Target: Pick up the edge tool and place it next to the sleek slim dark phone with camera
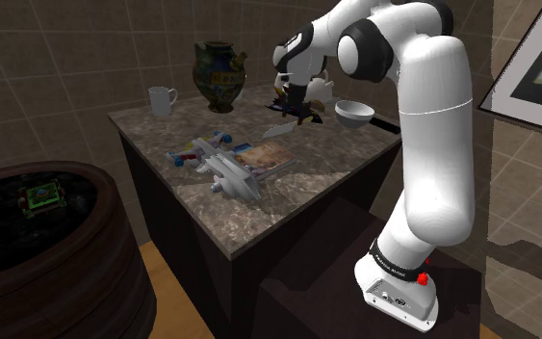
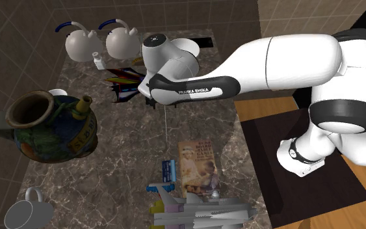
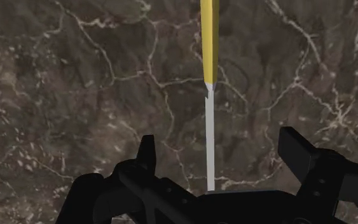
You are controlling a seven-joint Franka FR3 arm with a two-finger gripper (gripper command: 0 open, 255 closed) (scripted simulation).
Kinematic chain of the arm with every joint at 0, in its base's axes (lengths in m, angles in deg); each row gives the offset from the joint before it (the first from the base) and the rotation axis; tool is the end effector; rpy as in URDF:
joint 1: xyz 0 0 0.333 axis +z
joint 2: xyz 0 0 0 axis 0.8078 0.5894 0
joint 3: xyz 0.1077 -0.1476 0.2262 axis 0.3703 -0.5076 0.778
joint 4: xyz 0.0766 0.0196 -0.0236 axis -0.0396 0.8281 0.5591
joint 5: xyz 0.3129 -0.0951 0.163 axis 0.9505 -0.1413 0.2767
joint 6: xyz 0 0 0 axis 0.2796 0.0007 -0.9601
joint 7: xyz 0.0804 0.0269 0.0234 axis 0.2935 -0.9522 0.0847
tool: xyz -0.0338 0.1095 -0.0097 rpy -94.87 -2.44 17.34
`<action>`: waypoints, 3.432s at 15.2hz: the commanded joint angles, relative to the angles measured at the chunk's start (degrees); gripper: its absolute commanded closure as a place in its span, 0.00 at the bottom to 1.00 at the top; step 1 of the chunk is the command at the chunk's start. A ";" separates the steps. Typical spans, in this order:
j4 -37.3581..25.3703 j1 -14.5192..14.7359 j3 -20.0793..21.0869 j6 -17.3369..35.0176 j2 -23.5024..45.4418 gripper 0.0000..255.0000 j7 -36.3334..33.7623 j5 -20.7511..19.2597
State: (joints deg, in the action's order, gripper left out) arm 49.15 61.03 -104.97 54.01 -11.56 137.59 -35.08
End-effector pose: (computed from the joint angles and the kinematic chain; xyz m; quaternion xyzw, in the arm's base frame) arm 0.5380 -0.2998 0.3431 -0.7540 -0.6568 -0.0080 0.0072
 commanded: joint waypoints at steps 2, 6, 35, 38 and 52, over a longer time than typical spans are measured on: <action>0.74 -0.43 0.69 1.77 1.26 0.00 0.76 1.02; 1.42 -0.73 1.23 3.23 2.23 0.00 1.26 1.85; -2.80 0.59 -1.11 -4.43 -2.22 1.00 -1.23 -1.98; -4.12 0.74 -1.51 -6.33 -3.01 1.00 -1.71 -2.69; -1.11 -2.36 -5.46 -8.48 -8.94 1.00 4.50 -6.31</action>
State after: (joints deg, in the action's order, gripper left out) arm 47.57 59.47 -109.96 45.46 -20.11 140.72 -41.21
